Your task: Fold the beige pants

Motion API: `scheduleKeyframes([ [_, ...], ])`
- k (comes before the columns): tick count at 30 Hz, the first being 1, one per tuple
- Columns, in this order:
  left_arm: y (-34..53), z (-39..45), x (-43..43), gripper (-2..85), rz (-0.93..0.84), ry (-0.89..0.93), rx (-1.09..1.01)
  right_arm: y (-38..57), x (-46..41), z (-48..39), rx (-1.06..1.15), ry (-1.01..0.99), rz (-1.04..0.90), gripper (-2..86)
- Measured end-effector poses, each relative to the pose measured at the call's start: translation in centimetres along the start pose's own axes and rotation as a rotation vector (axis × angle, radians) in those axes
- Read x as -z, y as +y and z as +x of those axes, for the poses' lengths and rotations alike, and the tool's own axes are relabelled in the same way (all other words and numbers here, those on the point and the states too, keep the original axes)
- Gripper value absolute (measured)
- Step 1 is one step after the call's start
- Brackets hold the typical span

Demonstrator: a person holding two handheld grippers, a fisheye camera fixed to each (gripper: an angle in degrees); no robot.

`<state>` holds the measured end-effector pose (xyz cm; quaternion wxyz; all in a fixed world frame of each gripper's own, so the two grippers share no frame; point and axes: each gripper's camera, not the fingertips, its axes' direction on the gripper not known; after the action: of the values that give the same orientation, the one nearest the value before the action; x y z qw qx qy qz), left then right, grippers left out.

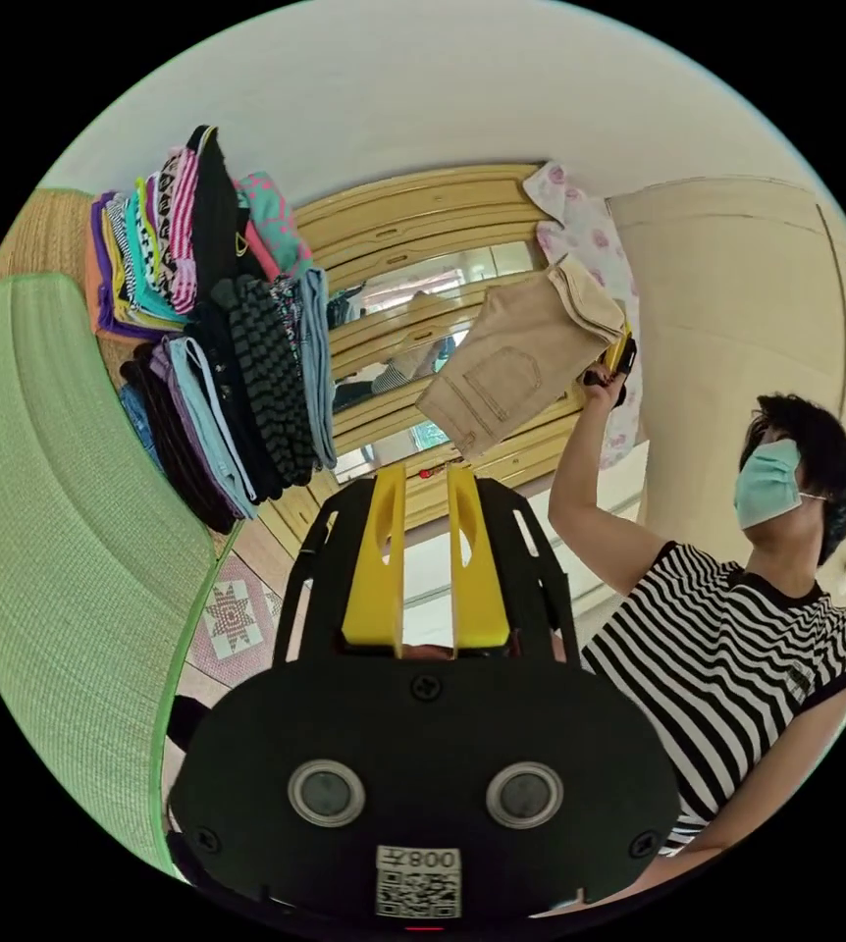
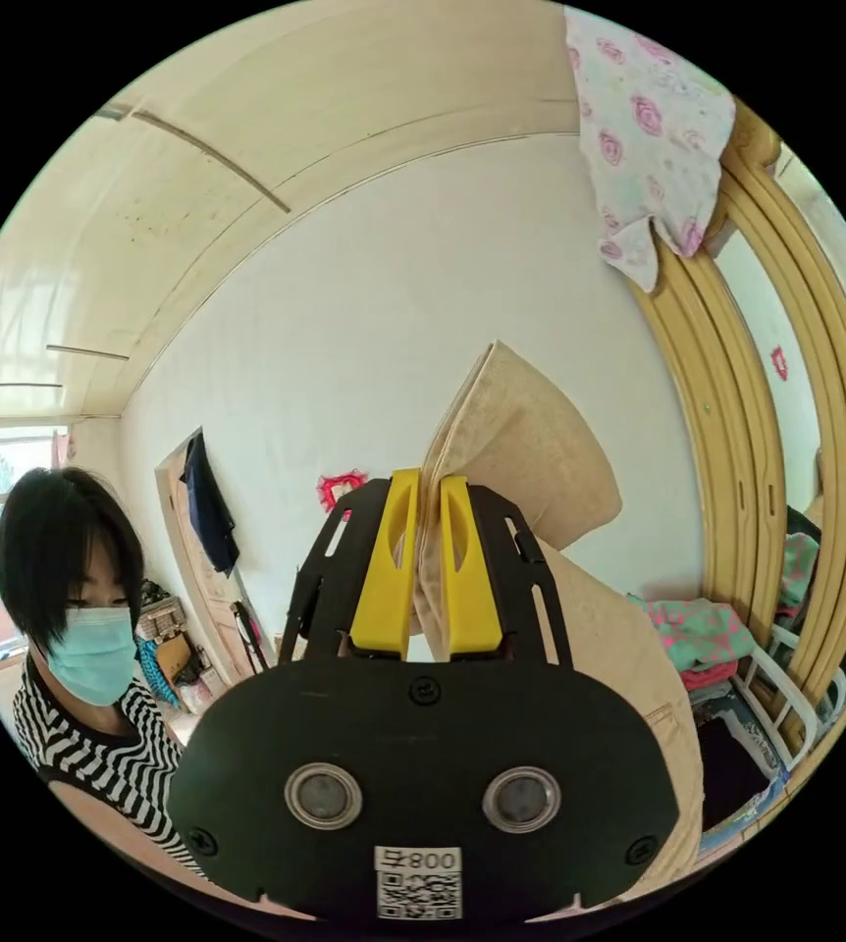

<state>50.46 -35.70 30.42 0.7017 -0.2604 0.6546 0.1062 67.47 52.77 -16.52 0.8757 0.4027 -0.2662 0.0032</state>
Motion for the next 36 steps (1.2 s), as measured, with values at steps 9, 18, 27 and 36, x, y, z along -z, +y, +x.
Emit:
scheduleKeyframes([
  [9, 13.0, 16.3, 8.2, 14.1, -0.075, -0.358, -0.337, 12.5, -9.9, -10.4, -0.199, -0.301, -0.102, 1.4],
  [18, 26.7, 17.4, 16.7, 6.0, 0.141, -1.049, -0.129, 29.0, -24.1, -13.9, -0.470, -0.706, -0.361, 1.3],
  [27, 40.2, 16.3, 23.7, 1.8, 0.308, -1.201, 0.011, 38.0, -31.0, -14.8, -0.426, -0.811, -0.506, 1.4],
  [36, 49.9, 25.3, 30.7, 1.3, 0.482, -1.372, -0.118, 38.8, -30.9, -17.6, -0.486, -0.780, -0.426, 1.7],
])
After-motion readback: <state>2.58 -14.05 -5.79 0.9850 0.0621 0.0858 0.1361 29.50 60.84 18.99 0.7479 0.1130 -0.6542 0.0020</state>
